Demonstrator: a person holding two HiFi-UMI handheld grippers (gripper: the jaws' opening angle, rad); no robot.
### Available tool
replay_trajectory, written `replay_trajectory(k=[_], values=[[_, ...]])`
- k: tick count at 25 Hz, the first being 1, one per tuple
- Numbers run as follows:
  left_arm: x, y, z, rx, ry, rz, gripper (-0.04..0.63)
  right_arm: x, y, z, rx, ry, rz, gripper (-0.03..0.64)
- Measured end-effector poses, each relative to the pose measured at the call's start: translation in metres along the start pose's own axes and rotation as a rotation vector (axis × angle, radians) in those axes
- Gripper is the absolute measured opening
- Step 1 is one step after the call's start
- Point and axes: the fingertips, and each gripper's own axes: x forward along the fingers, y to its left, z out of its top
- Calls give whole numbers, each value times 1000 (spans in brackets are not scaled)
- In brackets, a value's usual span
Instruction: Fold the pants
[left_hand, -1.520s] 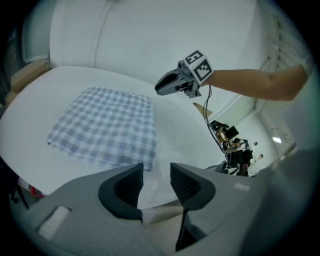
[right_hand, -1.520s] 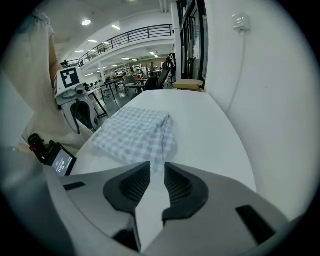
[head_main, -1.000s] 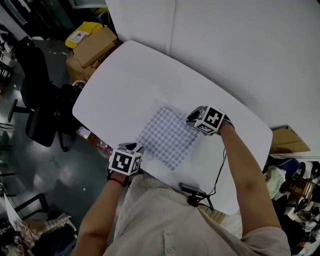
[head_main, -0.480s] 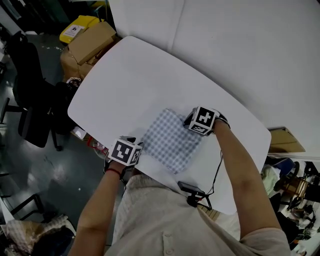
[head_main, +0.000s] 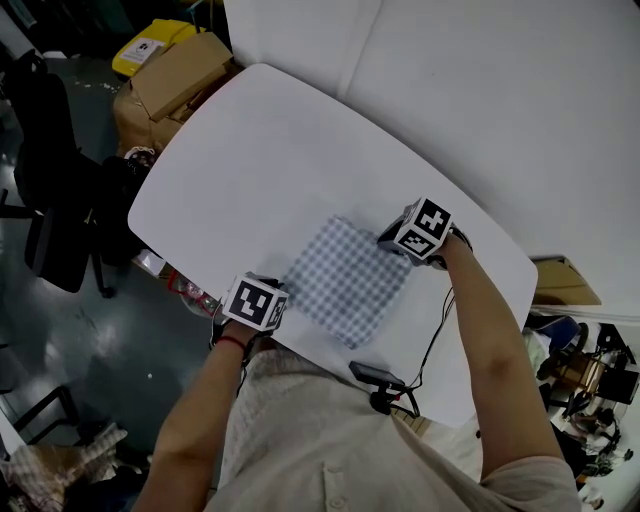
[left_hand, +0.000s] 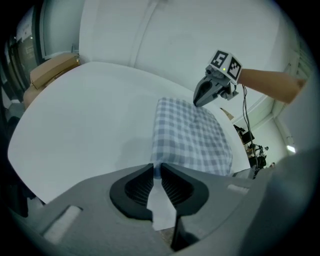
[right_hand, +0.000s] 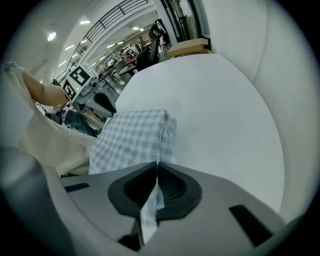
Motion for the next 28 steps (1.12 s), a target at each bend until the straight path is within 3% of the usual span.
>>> replay_trajectory(k=[5, 10, 15, 18, 20, 24, 28], values=[[7, 2, -3, 3, 15, -15, 54, 2, -16, -9, 142, -38, -6, 25], [7, 7, -1, -11, 4, -31, 55, 9, -19, -8, 203, -74, -21, 28], [3, 15, -2, -65, -9, -58, 55, -13, -42, -20, 339, -168, -119, 54], [-11, 24, 0, -101, -44, -46, 55, -30, -33, -29, 320, -196, -132, 62], [-25, 25, 1, -100, -75, -40, 55, -36, -16, -36, 276, -195, -112, 117], [-50, -5, 1, -42, -118, -87, 55, -44, 14, -42, 174, -188, -132, 114], [-56, -56, 3, 43, -144, -169, 55, -49, 52, -29, 142, -300, -178, 73]])
